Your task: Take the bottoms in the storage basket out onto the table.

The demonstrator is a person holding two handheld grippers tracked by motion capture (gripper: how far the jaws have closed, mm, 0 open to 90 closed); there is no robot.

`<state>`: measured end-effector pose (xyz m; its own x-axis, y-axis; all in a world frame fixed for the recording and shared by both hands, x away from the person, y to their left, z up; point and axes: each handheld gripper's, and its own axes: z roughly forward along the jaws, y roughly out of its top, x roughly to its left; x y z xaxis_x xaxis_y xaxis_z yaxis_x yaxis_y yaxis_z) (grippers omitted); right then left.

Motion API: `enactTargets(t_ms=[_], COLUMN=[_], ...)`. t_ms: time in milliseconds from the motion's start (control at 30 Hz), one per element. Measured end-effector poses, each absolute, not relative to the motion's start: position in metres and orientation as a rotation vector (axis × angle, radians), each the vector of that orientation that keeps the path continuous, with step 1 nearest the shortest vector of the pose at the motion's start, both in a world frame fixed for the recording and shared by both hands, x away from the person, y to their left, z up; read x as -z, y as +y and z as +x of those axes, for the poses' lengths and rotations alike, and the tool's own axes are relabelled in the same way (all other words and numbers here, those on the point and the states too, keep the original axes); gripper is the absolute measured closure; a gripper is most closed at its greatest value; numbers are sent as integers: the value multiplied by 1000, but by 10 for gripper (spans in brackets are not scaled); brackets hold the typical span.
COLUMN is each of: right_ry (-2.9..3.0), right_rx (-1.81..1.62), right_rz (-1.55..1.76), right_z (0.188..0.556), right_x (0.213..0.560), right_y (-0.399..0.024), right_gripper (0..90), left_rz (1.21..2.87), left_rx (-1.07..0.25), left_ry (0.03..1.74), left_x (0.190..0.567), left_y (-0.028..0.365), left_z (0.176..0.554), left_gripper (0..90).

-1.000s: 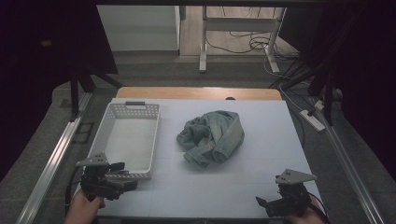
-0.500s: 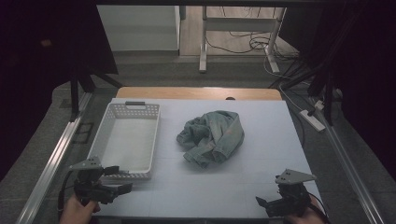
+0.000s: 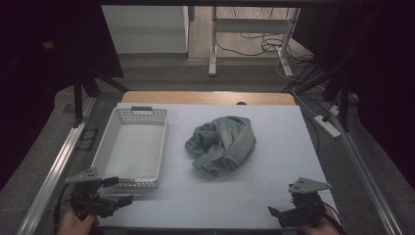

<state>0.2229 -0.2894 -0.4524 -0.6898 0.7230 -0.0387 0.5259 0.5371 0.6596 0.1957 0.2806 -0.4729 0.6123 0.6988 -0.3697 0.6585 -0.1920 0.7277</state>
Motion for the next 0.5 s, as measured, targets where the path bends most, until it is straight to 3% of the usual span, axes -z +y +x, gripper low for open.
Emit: enactTargets(t_ms=[500], right_ry=[2471], right_rx=[-909], right_rz=[1037], right_z=[223], right_x=[453], right_y=[-289], right_gripper=[0], left_rz=[1906], left_rx=[-72], left_ry=[1121], left_x=[477], left_y=[291], left_z=[185], left_gripper=[0])
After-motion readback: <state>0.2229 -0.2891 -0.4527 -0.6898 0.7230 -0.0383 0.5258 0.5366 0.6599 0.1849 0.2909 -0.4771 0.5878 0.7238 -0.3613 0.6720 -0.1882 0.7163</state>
